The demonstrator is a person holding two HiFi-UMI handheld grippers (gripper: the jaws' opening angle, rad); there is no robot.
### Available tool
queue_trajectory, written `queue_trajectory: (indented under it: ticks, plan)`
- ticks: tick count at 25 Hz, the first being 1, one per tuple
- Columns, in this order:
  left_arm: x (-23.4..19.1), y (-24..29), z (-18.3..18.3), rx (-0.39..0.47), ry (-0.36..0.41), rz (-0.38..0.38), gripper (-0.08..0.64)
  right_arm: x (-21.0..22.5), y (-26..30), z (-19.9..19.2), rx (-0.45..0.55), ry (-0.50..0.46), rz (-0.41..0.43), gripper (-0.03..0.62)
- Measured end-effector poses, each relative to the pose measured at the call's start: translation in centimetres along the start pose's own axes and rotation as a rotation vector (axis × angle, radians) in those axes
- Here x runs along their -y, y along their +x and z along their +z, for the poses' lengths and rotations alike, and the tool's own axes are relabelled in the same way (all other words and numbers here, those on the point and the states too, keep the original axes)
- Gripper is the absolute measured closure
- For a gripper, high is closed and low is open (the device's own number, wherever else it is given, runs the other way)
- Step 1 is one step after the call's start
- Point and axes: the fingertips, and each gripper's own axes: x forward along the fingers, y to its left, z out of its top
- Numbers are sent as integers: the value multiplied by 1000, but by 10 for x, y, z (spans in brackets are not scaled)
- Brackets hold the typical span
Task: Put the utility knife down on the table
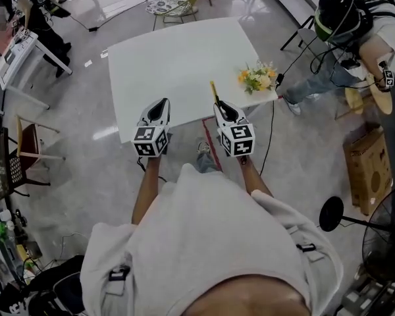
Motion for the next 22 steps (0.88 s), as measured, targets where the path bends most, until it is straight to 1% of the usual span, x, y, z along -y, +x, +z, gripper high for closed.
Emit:
queue_trajectory:
  ticks: [4, 10, 16, 19, 22]
  plan:
    - [-17, 35, 15, -7, 8, 17, 539, 19, 37, 18, 0, 2, 19, 509]
    - [-41, 84, 26, -15, -10, 68, 539, 49, 89, 40, -6, -10, 67, 509]
    - [-63, 130, 42, -6, -27, 115, 540, 74, 142, 61, -14, -29, 125, 509]
    - [-70, 149, 48, -14, -28, 136, 539, 86, 164, 70, -21, -30, 150, 509]
    - [-78, 155, 46, -35, -33, 164, 538, 92, 179, 71, -36, -20, 171, 509]
